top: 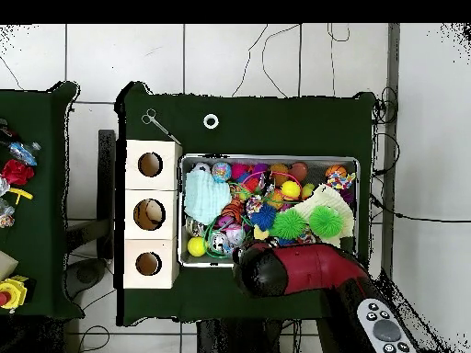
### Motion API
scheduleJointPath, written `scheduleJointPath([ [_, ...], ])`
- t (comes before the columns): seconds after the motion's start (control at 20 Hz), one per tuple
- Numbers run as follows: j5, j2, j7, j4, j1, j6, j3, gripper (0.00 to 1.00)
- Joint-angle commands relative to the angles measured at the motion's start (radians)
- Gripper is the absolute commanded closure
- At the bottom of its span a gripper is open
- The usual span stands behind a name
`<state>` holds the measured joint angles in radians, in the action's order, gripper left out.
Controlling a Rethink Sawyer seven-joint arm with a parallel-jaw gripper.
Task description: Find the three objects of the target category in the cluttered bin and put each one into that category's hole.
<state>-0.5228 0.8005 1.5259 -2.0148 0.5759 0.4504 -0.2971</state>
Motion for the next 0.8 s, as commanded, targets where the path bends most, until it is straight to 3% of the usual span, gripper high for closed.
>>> scheduleJointPath([
  [0.05,0.073,0.023,0.208,-0.045,-0.005,-0.056,0.036,0.0],
  [0.5,0.113,0.008,0.189,-0.031,-0.005,-0.046,0.049,0.0],
  [0.8,0.167,-0.029,0.243,-0.003,-0.021,-0.082,0.086,0.0],
])
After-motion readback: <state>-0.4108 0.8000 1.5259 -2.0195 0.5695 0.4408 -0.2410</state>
